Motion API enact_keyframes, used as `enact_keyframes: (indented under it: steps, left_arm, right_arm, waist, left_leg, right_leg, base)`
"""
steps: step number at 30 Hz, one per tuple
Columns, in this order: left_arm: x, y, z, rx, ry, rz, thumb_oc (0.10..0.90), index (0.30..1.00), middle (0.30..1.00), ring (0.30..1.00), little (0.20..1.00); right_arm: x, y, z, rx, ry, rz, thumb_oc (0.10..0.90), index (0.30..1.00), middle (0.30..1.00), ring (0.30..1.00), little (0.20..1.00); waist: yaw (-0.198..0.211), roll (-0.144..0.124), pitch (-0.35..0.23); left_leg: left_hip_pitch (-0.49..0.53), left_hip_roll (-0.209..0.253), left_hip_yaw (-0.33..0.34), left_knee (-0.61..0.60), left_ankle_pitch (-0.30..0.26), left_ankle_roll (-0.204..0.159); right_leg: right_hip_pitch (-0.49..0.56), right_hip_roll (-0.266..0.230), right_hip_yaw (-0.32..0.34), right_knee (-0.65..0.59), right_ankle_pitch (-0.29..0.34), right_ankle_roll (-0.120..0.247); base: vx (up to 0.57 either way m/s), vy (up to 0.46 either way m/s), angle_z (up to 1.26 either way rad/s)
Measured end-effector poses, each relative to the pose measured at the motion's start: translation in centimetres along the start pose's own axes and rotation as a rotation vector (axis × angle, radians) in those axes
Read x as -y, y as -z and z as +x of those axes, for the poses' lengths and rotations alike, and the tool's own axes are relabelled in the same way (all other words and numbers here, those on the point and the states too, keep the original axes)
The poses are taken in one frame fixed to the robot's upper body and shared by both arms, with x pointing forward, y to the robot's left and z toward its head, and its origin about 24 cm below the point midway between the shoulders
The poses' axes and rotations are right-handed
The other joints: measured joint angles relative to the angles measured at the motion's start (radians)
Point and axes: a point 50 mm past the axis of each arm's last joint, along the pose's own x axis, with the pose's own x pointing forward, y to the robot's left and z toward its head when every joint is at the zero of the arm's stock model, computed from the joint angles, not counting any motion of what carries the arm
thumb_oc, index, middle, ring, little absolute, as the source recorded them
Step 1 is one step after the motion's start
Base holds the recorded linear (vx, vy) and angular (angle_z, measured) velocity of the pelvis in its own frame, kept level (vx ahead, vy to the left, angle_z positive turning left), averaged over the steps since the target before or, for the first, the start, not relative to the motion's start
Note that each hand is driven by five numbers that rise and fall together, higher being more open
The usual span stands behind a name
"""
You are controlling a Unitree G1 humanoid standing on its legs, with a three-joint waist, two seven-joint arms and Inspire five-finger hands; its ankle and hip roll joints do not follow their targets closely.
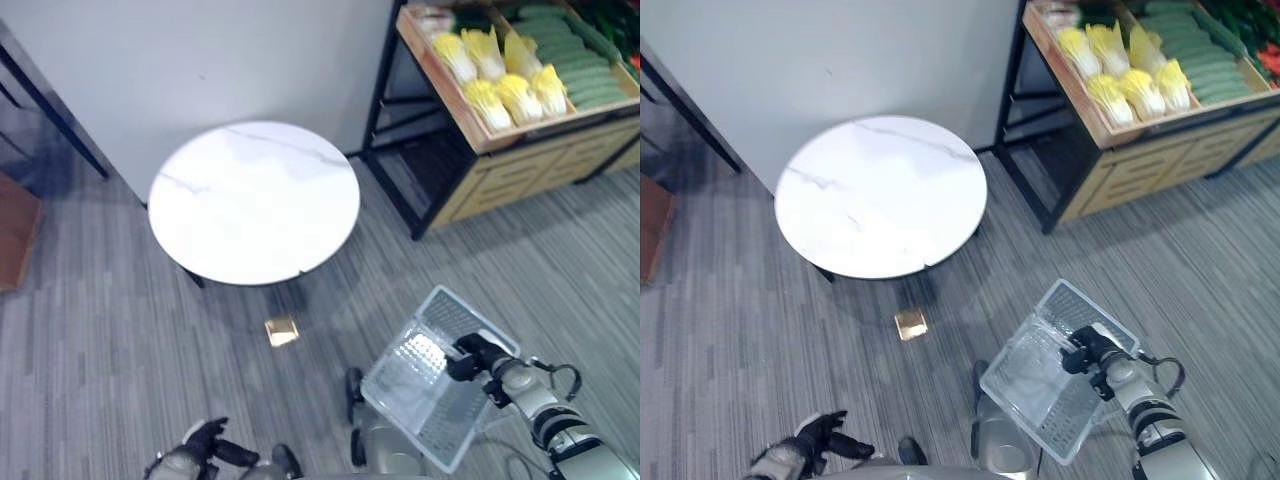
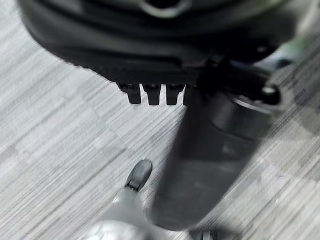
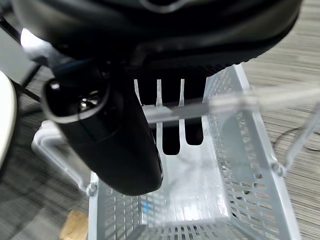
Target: Get the vegetables into the basket
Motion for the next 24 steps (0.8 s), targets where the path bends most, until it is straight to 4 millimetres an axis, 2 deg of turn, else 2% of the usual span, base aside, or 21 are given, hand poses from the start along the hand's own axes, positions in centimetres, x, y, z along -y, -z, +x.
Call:
enact_keyframes:
  steps: [1,2,3,4,5,6,7,9,10,13,17,20,21,22,23,24]
  left_arm:
    - [-0.3,0.3,0.0,-0.011,-0.011,-0.014,0.9,1.0,1.0,1.0,1.0]
    - [-0.6,0.9,-0.1,-0.031,-0.023,-0.016,0.9,1.0,1.0,1.0,1.0]
    - [-0.8,1.7,-0.3,-0.055,-0.03,-0.02,0.9,1.0,1.0,1.0,1.0]
    - [0.1,1.4,-0.2,-0.05,-0.014,-0.028,0.9,1.0,1.0,1.0,1.0]
    - [0.9,1.4,-0.2,-0.043,0.004,-0.035,0.9,1.0,1.0,1.0,1.0]
    - [2.1,1.1,-0.1,-0.033,0.035,-0.044,0.9,1.0,1.0,1.0,1.0]
    - [3.3,1.2,-0.1,-0.036,0.067,-0.052,0.9,1.0,1.0,1.0,1.0]
    - [4.6,0.7,-0.1,-0.026,0.108,-0.058,0.9,1.0,1.0,1.0,1.0]
    - [4.8,0.4,-0.1,-0.016,0.114,-0.049,0.9,1.0,1.0,1.0,1.0]
    - [4.6,0.2,-0.1,-0.017,0.108,-0.044,0.9,1.0,1.0,1.0,1.0]
    - [3.9,0.1,0.0,-0.019,0.091,-0.036,0.9,1.0,1.0,1.0,1.0]
    - [3.0,0.2,0.1,-0.026,0.059,-0.028,0.9,1.0,1.0,1.0,1.0]
    - [2.3,0.2,0.1,-0.032,0.04,-0.023,0.9,1.0,1.0,1.0,1.0]
    - [1.7,0.0,0.1,-0.028,0.023,-0.019,0.9,1.0,1.0,1.0,1.0]
    - [1.9,0.2,0.1,-0.027,0.023,-0.051,0.9,1.0,1.0,1.0,1.0]
    - [2.5,-1.1,0.2,0.017,0.042,-0.033,0.9,1.0,1.0,1.0,1.0]
  right_arm:
    - [-0.3,-0.1,0.0,0.001,-0.009,-0.001,0.4,0.3,0.3,0.3,0.3]
    - [-0.6,-0.1,0.0,0.005,-0.019,0.0,0.4,0.3,0.3,0.3,0.3]
    - [-1.3,0.8,-0.2,-0.009,-0.036,0.0,0.4,0.3,0.3,0.3,0.3]
    - [-0.8,1.3,-0.4,-0.023,-0.022,-0.001,0.4,0.3,0.3,0.3,0.3]
    - [-0.8,1.6,-0.4,-0.034,-0.018,-0.002,0.4,0.3,0.3,0.3,0.3]
    - [-0.9,1.7,-0.5,-0.033,-0.022,-0.004,0.4,0.3,0.3,0.3,0.3]
    - [-0.7,2.0,-0.7,-0.037,-0.019,-0.011,0.4,0.3,0.3,0.3,0.3]
    - [-0.3,2.1,-0.7,-0.038,-0.004,-0.014,0.4,0.3,0.3,0.3,0.3]
    - [-0.5,1.9,-0.7,-0.026,-0.012,-0.014,0.4,0.3,0.3,0.3,0.3]
    - [-1.7,1.2,-0.5,-0.001,-0.042,0.001,0.4,0.3,0.3,0.3,0.3]
    - [-2.4,1.3,-0.5,-0.007,-0.068,0.001,0.4,0.3,0.3,0.3,0.3]
    - [-3.2,1.7,-0.7,-0.015,-0.088,0.006,0.4,0.3,0.3,0.3,0.3]
    - [-3.6,1.6,-0.6,-0.012,-0.095,0.013,0.4,0.3,0.3,0.3,0.3]
    - [-4.1,1.5,-0.6,-0.011,-0.106,0.02,0.4,0.3,0.3,0.3,0.3]
    - [-4.3,1.4,-0.6,-0.007,-0.111,0.024,0.4,0.3,0.3,0.3,0.3]
    - [-3.7,1.6,-0.6,-0.014,-0.093,0.034,0.4,0.3,0.3,0.3,0.3]
  waist:
    - [0.008,-0.002,-0.002]
    - [0.008,-0.006,-0.005]
    - [-0.012,-0.029,-0.028]
    - [-0.008,0.002,-0.033]
    - [-0.007,0.012,-0.038]
    - [-0.006,0.005,-0.038]
    - [-0.016,0.012,-0.053]
    - [-0.021,0.03,-0.065]
    - [-0.025,0.018,-0.065]
    - [-0.036,-0.013,-0.078]
    - [-0.037,-0.013,-0.08]
    - [-0.033,-0.01,-0.077]
    - [-0.032,-0.016,-0.072]
    - [-0.027,-0.035,-0.064]
    - [0.013,-0.033,-0.063]
    - [0.011,-0.033,-0.062]
  left_leg:
    - [0.038,0.0,-0.009,-0.019,0.0,0.0]
    - [0.06,-0.004,-0.037,-0.032,0.0,-0.001]
    - [0.074,-0.02,-0.099,-0.05,0.009,-0.016]
    - [0.084,-0.001,-0.104,-0.065,0.025,-0.039]
    - [0.076,0.022,-0.105,-0.045,0.043,-0.057]
    - [0.051,0.052,-0.121,0.02,0.046,-0.054]
    - [0.052,0.051,-0.133,-0.006,0.055,-0.044]
    - [0.06,0.059,-0.142,-0.037,0.078,-0.059]
    - [0.054,0.064,-0.153,-0.038,0.082,-0.065]
    - [0.041,0.075,-0.159,-0.039,0.087,-0.073]
    - [0.022,0.09,-0.175,-0.049,0.091,-0.09]
    - [-0.013,0.13,-0.193,-0.004,0.096,-0.106]
    - [-0.059,0.157,-0.228,0.08,0.089,-0.125]
    - [-0.09,0.168,-0.27,0.161,0.088,-0.128]
    - [-0.152,0.193,-0.409,0.317,0.111,-0.154]
    - [-0.204,0.185,-0.491,0.381,0.121,-0.186]
  right_leg:
    - [0.056,-0.036,-0.031,-0.006,0.014,-0.003]
    - [0.112,-0.033,0.021,-0.039,0.049,-0.004]
    - [0.198,-0.023,0.114,-0.074,0.058,-0.008]
    - [0.211,0.009,0.112,-0.095,0.065,-0.025]
    - [0.217,0.025,0.126,-0.095,0.06,-0.044]
    - [0.234,0.034,0.132,-0.095,0.047,-0.064]
    - [0.237,0.038,0.133,-0.095,0.042,-0.072]
    - [0.232,0.062,0.134,-0.095,0.037,-0.076]
    - [0.226,0.067,0.135,-0.095,0.036,-0.077]
    - [0.214,0.077,0.137,-0.095,0.033,-0.079]
    - [0.18,0.089,0.14,-0.069,0.013,-0.074]
    - [0.146,0.114,0.138,-0.028,-0.023,-0.073]
    - [0.119,0.128,0.167,0.016,-0.055,-0.095]
    - [0.118,0.13,0.186,0.026,-0.067,-0.111]
    - [0.14,0.156,0.232,0.002,-0.068,-0.132]
    - [0.144,0.157,0.232,-0.03,-0.042,-0.151]
  base:
    - [0.12,-0.077,-0.55]
    - [0.08,-0.073,0.03]
    - [0.05,-0.055,0.33]
    - [0.1,-0.147,0.47]
    - [0.1,-0.2,0.07]
    - [0.12,-0.243,0.1]
    - [0.07,-0.169,0.06]
    - [0.05,-0.114,0.05]
    - [0.05,-0.129,0.01]
    - [0.06,-0.132,0.02]
    - [0.04,-0.111,0.03]
    - [0.09,-0.243,0.07]
    - [0.06,-0.138,0.13]
    - [0.02,-0.067,-0.34]
    - [0.1,0.033,-0.48]
    - [0.19,0.136,-0.58]
